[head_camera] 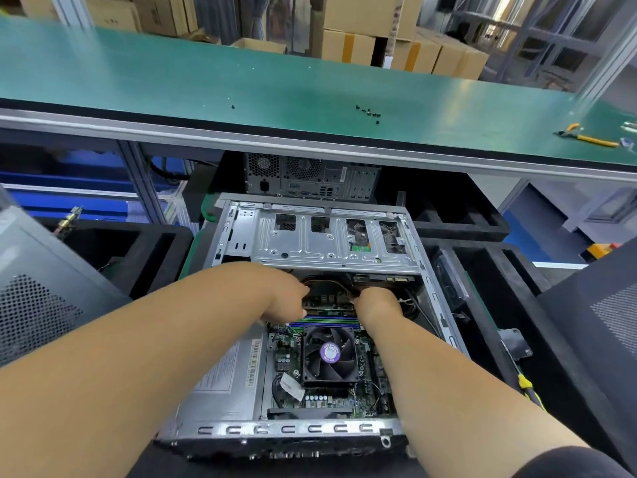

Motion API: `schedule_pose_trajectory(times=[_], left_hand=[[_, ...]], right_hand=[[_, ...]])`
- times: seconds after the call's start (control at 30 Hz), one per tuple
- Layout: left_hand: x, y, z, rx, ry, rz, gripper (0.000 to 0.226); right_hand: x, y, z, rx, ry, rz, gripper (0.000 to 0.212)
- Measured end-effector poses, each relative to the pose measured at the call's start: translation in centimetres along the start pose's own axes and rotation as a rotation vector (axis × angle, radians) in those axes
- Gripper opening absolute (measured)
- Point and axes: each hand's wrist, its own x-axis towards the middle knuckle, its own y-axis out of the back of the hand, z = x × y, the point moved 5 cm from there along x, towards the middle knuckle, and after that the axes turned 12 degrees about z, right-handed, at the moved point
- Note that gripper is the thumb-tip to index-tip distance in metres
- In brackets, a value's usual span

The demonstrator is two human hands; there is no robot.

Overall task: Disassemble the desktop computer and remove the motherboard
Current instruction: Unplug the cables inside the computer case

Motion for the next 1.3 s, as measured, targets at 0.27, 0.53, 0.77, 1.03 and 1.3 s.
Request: schedule_pose_trajectory(times=[0.27,0.53,0.77,1.03,1.3], left_hand=[[-0.1,-0.7,-0.8,-0.162,0.036,0.094,0.062],[1.1,-1.6,-1.1,-0.272,0.086,0.185,0.062],[1.1,-1.6,-1.2,-0.350,0.103,0.166,0.065],[0.9,-1.5,-1.0,-0.336,0.111,0.145,0.066],[1.1,-2.0,-1.2,-0.324,0.126,0.155,0.066]], right_hand=[[-0.3,0.0,-0.1,-0.087,0.091,0.096,0.026],[0.1,-0.3,-0.8,-0.385,0.293,0.035,0.050],[1.0,-0.4,-0.4,-0.311,0.242,-0.054,0.043],[1.1,-0.4,-0.3,-0.215,0.196,-0.065,0.037],[0.7,-0.3,-0.6,-0.167,0.179,0.056,0.028]])
